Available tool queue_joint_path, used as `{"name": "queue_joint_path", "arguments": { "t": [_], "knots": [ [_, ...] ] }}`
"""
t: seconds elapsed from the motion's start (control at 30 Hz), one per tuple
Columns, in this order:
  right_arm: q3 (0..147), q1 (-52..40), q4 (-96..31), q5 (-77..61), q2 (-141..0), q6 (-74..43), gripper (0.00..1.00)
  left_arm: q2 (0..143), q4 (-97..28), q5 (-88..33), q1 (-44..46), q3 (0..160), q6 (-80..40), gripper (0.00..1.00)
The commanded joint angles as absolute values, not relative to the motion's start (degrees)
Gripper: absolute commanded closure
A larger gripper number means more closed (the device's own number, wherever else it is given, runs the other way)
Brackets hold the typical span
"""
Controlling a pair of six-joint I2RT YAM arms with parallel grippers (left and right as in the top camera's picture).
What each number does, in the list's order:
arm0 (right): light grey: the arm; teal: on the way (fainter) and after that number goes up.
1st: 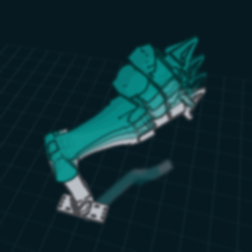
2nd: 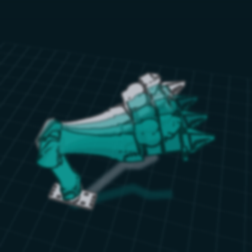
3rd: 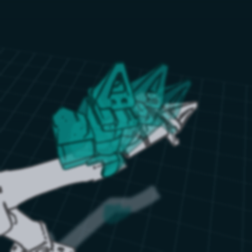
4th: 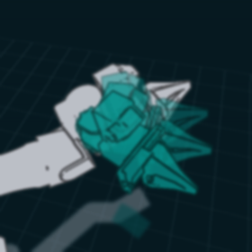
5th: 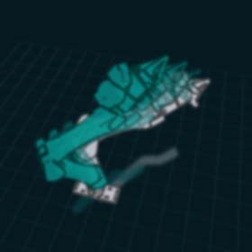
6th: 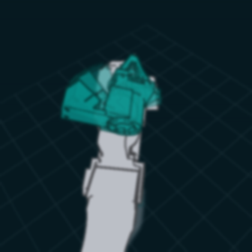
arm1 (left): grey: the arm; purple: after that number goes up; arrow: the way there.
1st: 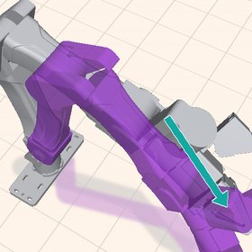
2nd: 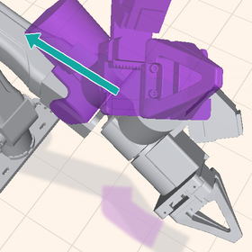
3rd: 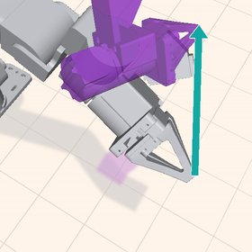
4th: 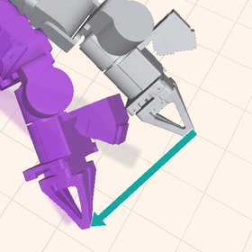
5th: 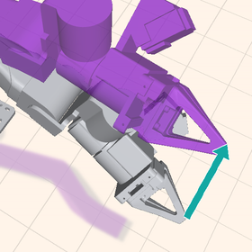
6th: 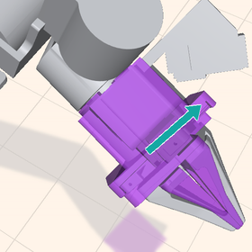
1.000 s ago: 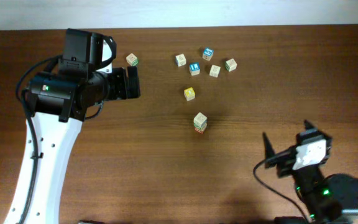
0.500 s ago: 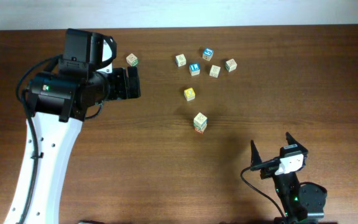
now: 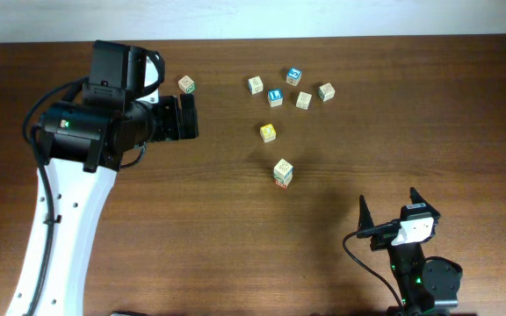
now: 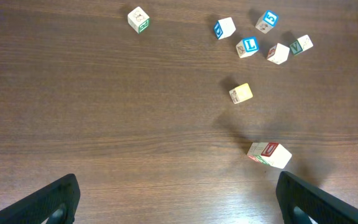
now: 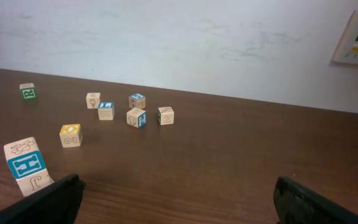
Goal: Rotate 3 blocks
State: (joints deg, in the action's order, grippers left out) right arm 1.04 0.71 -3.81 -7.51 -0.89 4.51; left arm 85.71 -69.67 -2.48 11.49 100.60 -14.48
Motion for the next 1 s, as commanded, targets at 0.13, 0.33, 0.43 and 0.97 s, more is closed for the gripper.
{"name": "queue_joint_path", "arguments": {
  "t": [0.13, 0.33, 0.43, 0.97],
  "knots": [
    [0.32, 0.38, -3.79, -6.81, -0.19, 4.01, 0.02, 85.32, -69.76, -1.89, 11.51, 100.62, -13.58, 0.01],
    [0.32, 0.38, -3.79, -6.81, -0.19, 4.01, 0.02, 85.27, -70.83, 2.98, 11.44, 100.60, -13.56, 0.01],
    [0.32, 0.38, -3.79, -6.81, -0.19, 4.01, 0.02, 84.99, -70.81, 4.54, 11.44, 100.55, -13.56, 0.01],
    [0.32, 0.38, -3.79, -6.79, -0.19, 4.01, 0.02, 55.44, -32.14, 0.71, -0.40, 54.41, -7.57, 0.01]
  ]
}}
